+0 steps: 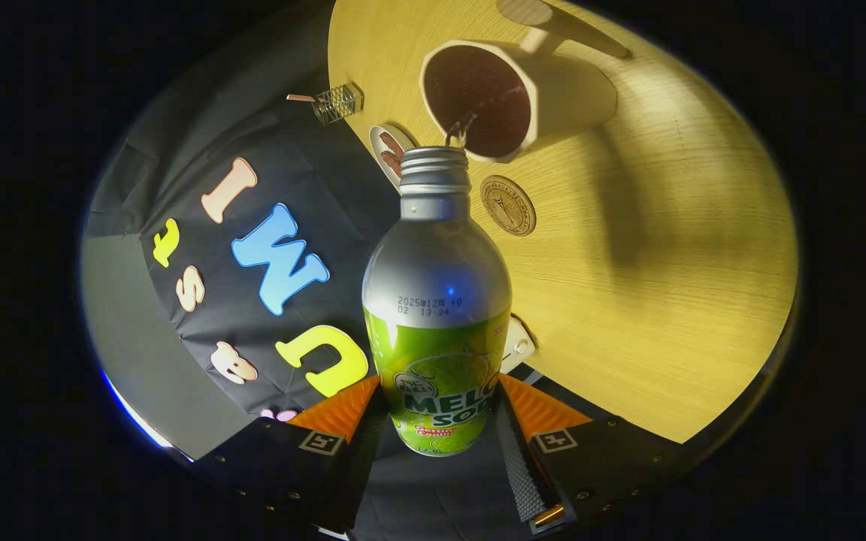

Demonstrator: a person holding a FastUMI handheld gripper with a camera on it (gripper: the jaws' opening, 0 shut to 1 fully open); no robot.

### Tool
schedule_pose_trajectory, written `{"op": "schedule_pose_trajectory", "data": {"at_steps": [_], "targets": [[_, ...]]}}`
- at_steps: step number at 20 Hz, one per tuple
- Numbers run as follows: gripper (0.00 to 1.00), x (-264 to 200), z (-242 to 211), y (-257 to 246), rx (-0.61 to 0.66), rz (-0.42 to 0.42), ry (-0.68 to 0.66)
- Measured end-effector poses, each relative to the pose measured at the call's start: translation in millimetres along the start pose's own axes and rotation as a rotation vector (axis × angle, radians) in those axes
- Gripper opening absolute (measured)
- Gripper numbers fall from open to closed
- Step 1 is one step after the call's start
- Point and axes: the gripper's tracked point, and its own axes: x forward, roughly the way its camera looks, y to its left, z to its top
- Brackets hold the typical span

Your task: Take the bottle from table, then pour the juice into the cup, finally place the bottle on the coaster

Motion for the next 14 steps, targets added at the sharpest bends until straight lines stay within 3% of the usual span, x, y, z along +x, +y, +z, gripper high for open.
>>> {"op": "schedule_pose_trajectory", "data": {"at_steps": [10,14], "targets": [[0.77,-1,5,-1,-0.004,-0.028,-0.005],[0.77,-2,7,-18,-0.071,-0.069,-0.023]]}}
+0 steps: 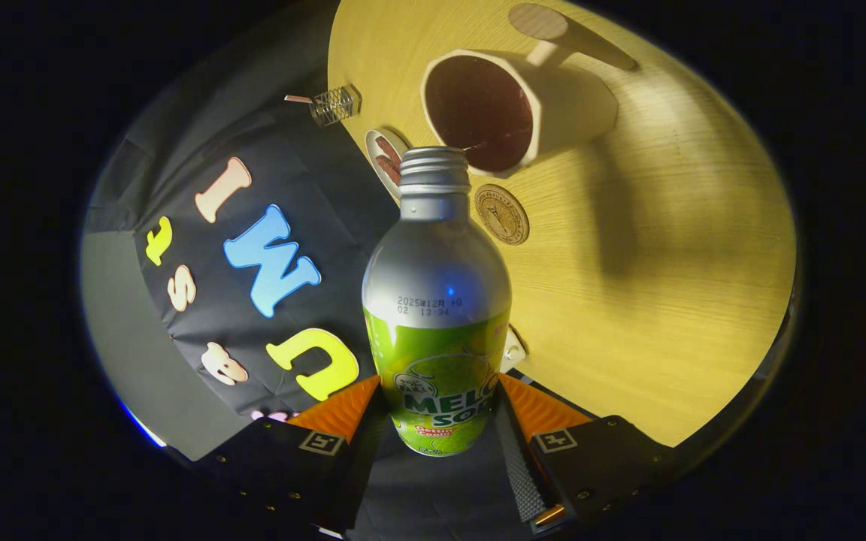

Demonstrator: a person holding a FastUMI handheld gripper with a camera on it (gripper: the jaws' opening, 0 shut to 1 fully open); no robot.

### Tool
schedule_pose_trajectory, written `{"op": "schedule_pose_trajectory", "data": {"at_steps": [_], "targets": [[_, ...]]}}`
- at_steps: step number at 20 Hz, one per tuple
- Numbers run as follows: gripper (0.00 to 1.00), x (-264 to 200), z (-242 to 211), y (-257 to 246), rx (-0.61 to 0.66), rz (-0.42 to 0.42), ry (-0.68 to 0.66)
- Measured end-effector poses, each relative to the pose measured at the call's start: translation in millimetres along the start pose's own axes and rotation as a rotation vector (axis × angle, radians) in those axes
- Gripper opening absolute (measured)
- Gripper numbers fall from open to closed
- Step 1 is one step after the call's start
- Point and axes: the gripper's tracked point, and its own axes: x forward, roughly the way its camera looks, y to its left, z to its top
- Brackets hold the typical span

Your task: Take the bottle from table, then pour the juice into the cup, finally place the bottle on the coaster

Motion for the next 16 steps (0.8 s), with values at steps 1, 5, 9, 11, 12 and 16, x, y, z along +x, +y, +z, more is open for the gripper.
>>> {"op": "schedule_pose_trajectory", "data": {"at_steps": [1,5,9,11,12,16], "targets": [[0.77,1,-1,-8,-0.039,-0.021,0.002],[0.77,1,5,-29,-0.174,-0.070,-0.017],[0.77,0,14,-50,-0.326,-0.114,-0.054],[0.77,1,21,-59,-0.408,-0.142,-0.067],[0.77,2,26,-63,-0.448,-0.157,-0.072],[0.77,2,40,-70,-0.635,-0.189,-0.108]]}}
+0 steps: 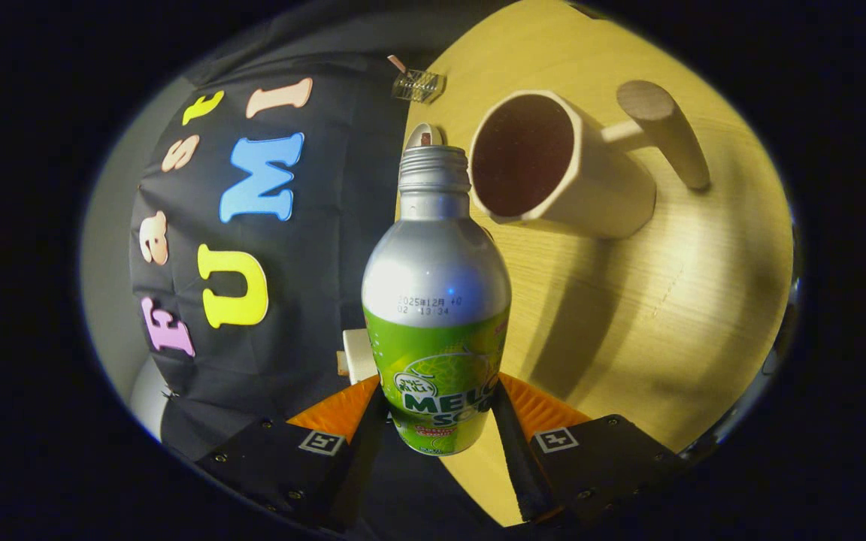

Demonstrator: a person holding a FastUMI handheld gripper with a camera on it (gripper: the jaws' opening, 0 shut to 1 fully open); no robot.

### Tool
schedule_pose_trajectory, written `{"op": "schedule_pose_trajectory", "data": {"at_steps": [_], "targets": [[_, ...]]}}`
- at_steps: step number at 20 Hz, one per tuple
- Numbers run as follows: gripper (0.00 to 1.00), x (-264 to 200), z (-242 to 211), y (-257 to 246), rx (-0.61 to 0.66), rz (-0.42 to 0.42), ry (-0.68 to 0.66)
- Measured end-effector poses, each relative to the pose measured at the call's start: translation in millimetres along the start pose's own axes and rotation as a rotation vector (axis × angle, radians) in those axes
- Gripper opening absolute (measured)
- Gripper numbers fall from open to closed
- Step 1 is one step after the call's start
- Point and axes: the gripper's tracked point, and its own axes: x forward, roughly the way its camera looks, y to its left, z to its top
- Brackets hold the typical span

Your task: Take the bottle from table, then pour the juice into the cup, finally place the bottle on the coaster

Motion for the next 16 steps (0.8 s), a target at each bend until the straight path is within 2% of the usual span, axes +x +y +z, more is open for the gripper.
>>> {"op": "schedule_pose_trajectory", "data": {"at_steps": [9,16], "targets": [[0.77,12,18,-33,-0.455,-0.144,-0.096],[0.77,18,39,-29,-0.770,-0.231,-0.198]]}}
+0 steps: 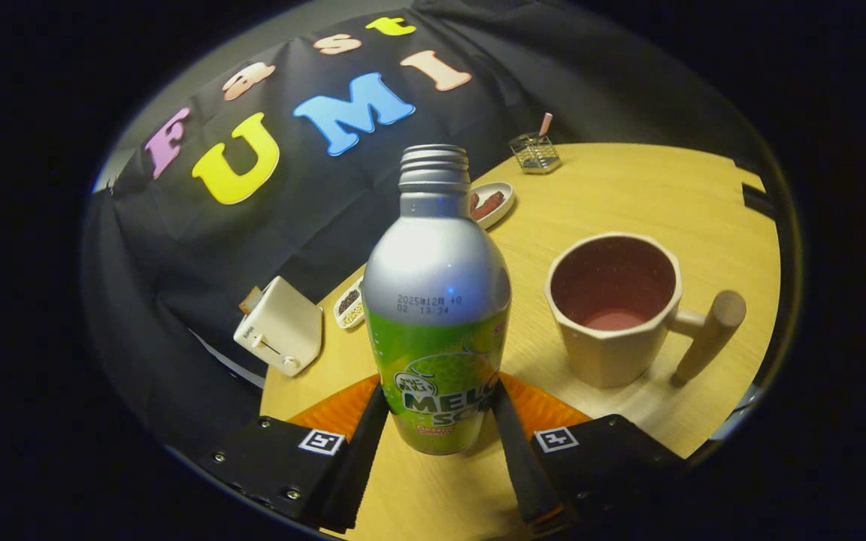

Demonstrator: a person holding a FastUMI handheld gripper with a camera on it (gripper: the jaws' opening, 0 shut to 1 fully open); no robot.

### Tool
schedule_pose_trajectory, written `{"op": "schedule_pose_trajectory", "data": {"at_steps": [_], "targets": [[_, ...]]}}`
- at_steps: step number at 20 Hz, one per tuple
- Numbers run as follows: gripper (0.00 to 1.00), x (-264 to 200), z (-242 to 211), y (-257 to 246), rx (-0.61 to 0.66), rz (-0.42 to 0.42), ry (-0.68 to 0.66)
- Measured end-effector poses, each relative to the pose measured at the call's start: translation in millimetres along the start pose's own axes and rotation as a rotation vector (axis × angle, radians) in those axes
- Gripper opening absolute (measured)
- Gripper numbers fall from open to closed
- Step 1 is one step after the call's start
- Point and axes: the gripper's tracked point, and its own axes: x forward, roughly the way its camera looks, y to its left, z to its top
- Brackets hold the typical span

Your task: Take the bottle from table, then pour the juice into the cup, finally place the bottle on the coaster

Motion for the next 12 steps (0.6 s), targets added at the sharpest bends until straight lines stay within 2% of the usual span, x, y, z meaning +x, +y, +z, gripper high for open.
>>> {"op": "schedule_pose_trajectory", "data": {"at_steps": [7,12], "targets": [[0.77,11,30,11,-0.199,-0.089,-0.118],[0.77,29,48,23,-0.314,-0.121,-0.173]]}}
